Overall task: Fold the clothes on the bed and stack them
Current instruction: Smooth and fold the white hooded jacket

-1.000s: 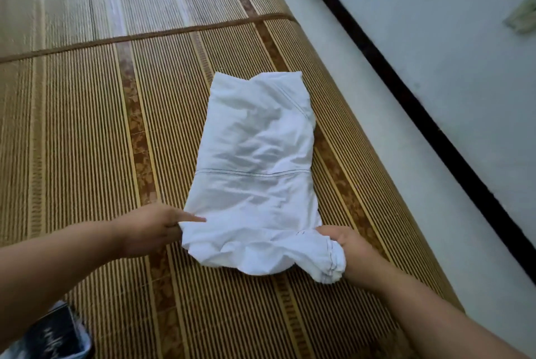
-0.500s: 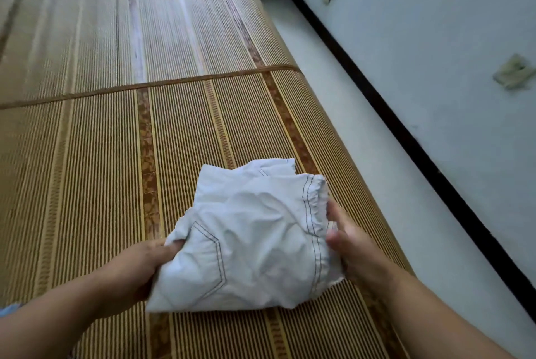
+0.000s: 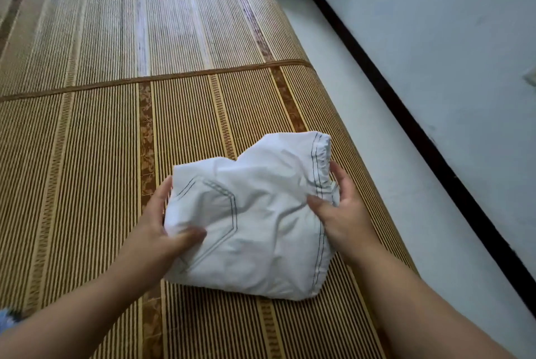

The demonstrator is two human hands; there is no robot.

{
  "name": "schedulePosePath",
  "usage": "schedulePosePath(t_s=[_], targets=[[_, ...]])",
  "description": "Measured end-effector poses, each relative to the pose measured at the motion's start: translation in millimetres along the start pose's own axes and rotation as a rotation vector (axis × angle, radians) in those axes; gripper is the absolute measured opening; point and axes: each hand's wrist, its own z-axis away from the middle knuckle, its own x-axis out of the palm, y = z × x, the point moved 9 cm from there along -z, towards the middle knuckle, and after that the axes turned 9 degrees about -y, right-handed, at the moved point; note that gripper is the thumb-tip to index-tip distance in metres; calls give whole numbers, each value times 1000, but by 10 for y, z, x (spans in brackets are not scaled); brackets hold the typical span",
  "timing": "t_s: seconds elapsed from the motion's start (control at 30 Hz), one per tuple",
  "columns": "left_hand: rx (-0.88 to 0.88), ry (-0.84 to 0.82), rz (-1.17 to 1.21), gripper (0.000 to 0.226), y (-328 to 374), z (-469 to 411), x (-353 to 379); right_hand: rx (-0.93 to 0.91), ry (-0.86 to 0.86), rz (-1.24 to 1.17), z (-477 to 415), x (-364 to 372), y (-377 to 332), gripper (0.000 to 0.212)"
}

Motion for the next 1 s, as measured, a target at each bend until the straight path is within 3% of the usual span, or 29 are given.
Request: schedulePosePath(t_s=[0.13,0.23,0.3,0.33,0.4,0.43,0.5,0.57,0.83,1.0], targets=[[-319,67,-37,101,-316,-588,-21,172,23,194,-551,28,278,74],[-405,200,-468,97,-372,-898,-91,259,102,592,-750,79,415,76],[-102,312,-789,86,-83,-961,17,40,175,799,-744,269,237,72],[111,282,-945,81,70,-969,204,-83,123,874,-734,461,188,74],[364,88,-1192,84,157,-975,632,-183,-97,1046,-757,832,299,86],[355,-31,-1258,90,56,-1017,760,-155,-192,1125,-790,923,435,94],[175,-179,-1282,104,-305,-1134,814,-17,-302,1215,-887,924,787,108],[70,-216,-1288,109,-620,-1184,816,51,-332,1250,-904,904,1062,113],[11,-215,-1238,109,-818,-1303,842,68,-302,1294,-944,922,1235,111],[-107,24,-1102,96,-601,-907,594,-232,-201,1228,-1201,951,649,99]])
